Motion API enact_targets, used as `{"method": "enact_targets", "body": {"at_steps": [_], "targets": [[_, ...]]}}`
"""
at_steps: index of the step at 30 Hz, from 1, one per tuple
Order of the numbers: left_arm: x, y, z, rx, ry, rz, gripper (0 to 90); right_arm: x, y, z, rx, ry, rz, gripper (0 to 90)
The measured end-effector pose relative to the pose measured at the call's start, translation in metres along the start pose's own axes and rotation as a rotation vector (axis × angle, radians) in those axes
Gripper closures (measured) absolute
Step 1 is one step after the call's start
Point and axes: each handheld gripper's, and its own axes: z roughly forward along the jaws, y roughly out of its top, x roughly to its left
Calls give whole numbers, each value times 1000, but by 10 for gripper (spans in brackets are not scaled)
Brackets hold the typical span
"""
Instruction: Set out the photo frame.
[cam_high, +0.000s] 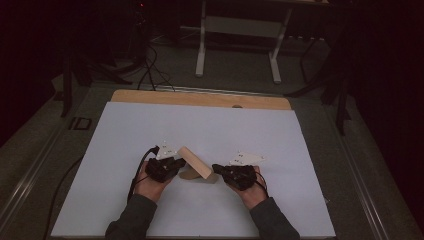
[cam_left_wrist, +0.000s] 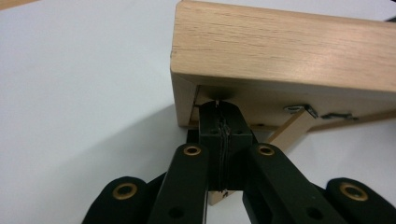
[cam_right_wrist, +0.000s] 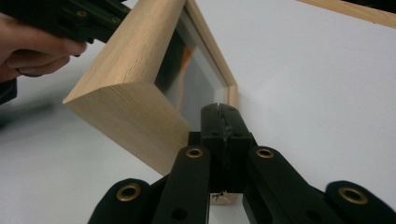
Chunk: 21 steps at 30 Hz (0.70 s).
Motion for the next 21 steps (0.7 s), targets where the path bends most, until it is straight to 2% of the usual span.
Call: {"method": "enact_targets", "body": {"at_steps": [11, 21], "targets": [[3, 10, 9, 26, 9, 4, 898, 8, 1, 1, 4, 16, -18, 896], [4, 16, 17, 28, -10, 7, 898, 14, 4, 3, 1, 31, -29, 896]]}}
